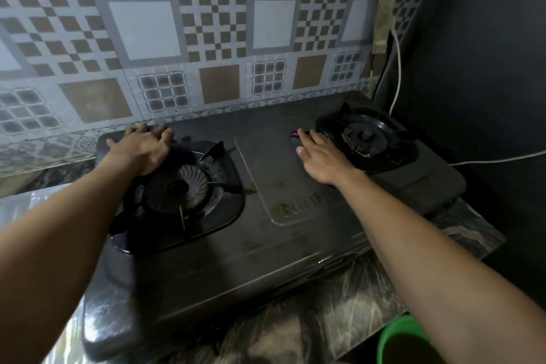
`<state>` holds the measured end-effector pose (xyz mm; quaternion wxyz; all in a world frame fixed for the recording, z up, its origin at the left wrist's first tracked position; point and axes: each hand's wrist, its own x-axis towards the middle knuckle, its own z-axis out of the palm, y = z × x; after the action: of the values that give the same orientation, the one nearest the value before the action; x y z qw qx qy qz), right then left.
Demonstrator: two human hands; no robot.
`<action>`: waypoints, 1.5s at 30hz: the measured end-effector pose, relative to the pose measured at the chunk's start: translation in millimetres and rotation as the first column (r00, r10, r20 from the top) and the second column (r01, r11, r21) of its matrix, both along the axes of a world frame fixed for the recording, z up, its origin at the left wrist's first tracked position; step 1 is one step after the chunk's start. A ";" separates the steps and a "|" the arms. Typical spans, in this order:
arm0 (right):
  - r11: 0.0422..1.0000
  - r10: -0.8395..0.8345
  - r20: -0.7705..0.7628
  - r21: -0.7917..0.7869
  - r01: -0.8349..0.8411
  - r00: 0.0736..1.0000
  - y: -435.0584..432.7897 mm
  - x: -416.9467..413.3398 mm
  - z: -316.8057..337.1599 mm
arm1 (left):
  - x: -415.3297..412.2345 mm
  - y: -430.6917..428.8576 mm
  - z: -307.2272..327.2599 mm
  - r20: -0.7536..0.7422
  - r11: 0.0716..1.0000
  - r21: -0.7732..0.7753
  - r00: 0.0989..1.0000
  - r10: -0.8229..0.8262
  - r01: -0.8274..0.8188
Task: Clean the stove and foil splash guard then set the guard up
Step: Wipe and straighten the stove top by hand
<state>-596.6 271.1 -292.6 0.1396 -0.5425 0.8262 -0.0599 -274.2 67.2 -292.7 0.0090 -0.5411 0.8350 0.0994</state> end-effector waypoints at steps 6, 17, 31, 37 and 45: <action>0.988 0.126 -0.053 -0.085 -0.130 0.991 0.8 54.6 -3.1 | -0.7 1.0 1.7 0.005 1.000 -0.012 1.000 -0.001 0.001; 0.917 0.373 -0.036 -0.136 -0.374 0.927 42.4 107.5 -2.8 | 0.8 1.5 1.3 -0.020 1.000 0.011 1.000 0.018 -0.018; 0.969 0.210 -0.057 -0.119 -0.215 0.976 80.3 69.9 -4.8 | 4.2 2.7 1.8 -0.017 1.000 0.024 1.000 0.016 -0.016; 0.997 0.017 -0.012 -0.078 -0.018 1.000 67.4 32.3 -1.8 | 4.2 2.3 -0.8 -0.006 1.000 0.024 1.000 0.003 -0.003; 0.993 -0.073 -0.065 -0.094 0.067 0.995 60.2 55.4 -3.3 | -0.3 3.2 2.0 -0.013 1.000 0.022 1.000 -0.003 0.003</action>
<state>-541.2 331.3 -295.9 0.0840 -0.5207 0.8454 -0.0840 -274.5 70.4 -290.8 0.0098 -0.5392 0.8347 0.1119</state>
